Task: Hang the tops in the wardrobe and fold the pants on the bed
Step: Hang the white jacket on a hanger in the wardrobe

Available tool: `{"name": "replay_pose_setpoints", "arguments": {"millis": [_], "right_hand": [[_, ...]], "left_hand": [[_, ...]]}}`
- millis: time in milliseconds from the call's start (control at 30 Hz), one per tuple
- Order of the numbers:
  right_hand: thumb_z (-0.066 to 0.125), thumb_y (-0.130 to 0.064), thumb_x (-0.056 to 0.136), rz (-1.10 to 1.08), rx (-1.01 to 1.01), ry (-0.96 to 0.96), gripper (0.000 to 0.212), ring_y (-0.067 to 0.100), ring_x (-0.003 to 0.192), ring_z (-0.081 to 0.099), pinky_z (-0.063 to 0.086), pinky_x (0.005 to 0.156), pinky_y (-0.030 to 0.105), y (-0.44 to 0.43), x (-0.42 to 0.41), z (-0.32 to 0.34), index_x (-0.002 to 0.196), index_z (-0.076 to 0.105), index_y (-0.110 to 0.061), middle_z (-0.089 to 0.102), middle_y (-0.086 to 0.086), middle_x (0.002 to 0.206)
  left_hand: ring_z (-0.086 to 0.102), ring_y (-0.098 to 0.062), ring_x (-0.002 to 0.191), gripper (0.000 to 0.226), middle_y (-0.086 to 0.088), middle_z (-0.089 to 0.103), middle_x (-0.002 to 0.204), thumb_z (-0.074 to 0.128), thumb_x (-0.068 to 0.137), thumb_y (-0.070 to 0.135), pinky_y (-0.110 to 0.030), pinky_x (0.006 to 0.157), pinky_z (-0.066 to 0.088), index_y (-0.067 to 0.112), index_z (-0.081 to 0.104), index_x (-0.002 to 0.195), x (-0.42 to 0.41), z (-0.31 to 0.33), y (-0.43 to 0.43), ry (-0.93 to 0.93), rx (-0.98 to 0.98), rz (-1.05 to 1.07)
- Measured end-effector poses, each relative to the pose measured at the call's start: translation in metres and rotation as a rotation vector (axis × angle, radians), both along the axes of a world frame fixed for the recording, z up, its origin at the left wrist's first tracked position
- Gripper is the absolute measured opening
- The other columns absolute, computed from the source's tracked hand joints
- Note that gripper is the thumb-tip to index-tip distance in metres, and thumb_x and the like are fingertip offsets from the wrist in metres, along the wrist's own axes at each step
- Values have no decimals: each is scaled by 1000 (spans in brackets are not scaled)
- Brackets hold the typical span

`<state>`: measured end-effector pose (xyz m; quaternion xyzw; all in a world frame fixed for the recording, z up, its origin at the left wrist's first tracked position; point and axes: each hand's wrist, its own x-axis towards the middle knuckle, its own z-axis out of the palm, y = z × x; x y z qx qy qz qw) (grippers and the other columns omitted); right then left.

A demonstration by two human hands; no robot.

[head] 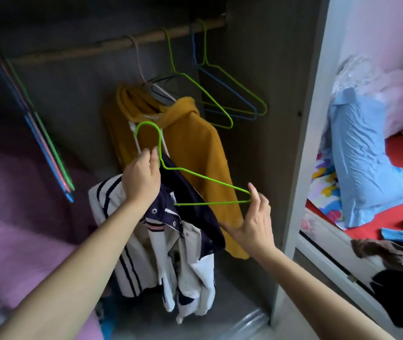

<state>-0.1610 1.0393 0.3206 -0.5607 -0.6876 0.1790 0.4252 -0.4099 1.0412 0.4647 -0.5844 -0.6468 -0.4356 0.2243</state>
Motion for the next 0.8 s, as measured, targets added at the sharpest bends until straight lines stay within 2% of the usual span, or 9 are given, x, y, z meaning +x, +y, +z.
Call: {"name": "replay_pose_setpoints", "arguments": {"millis": [100,167,267,367,433,567,633,733,800], "right_hand": [[79,-74,60,60,-150,229,135,22,138,38,44,99,33,-6,-15,-5,151,-16,-45,13,-20,151],[84,-71,54,55,-223,331,145,20,136,40,42,98,31,-4,-21,-6,148,-24,-48,11,-9,160],[92,-47,59,3,-438,363,149,15,111,49,47,91,34,9,-12,-15,150,-26,-40,40,-1,135],[67,-20,91,-34,-669,309,77,28,90,68,59,85,44,26,7,-24,155,26,-11,69,8,108],[53,-15,100,-49,-696,393,30,27,81,72,62,80,48,39,18,-21,127,63,-6,74,12,90],[65,-54,90,169,-782,572,44,25,85,75,63,66,40,47,18,8,116,66,-19,74,9,95],[71,-68,76,317,-916,435,57,23,84,76,60,60,33,42,4,15,111,66,-24,74,7,100],[74,-43,86,327,-858,255,30,17,68,73,60,57,31,33,-18,11,94,72,-13,73,10,87],[65,-23,95,220,-745,368,17,18,58,65,54,54,30,37,-17,14,86,70,-9,65,13,78]], "left_hand": [[59,-37,62,37,-11,61,68,43,105,28,-30,53,27,9,54,75,8,-7,1,42,-9,-12],[60,-35,60,36,-8,61,66,43,105,28,-29,53,26,11,54,74,12,-11,2,59,1,-12],[61,-37,61,39,-12,64,68,40,104,30,-30,53,29,9,57,77,9,-11,1,-26,24,8],[57,-39,55,35,-15,61,62,45,104,22,-29,53,27,6,57,75,-2,-7,-5,-49,121,46],[56,-41,52,33,-17,60,59,47,103,17,-29,53,27,4,56,74,-11,-4,-9,-49,173,57],[55,-42,53,37,-18,59,59,43,104,21,-33,51,30,3,55,74,-19,1,-13,-97,185,54],[55,-40,53,35,-15,59,59,45,103,19,-30,53,27,4,55,74,-12,1,-14,-92,190,45],[53,-35,50,32,-11,57,57,47,102,16,-27,53,25,5,57,74,-7,1,-17,-50,209,6],[53,-35,49,32,-11,56,57,45,102,16,-27,51,27,4,57,75,-15,1,-21,13,210,-35]]}}
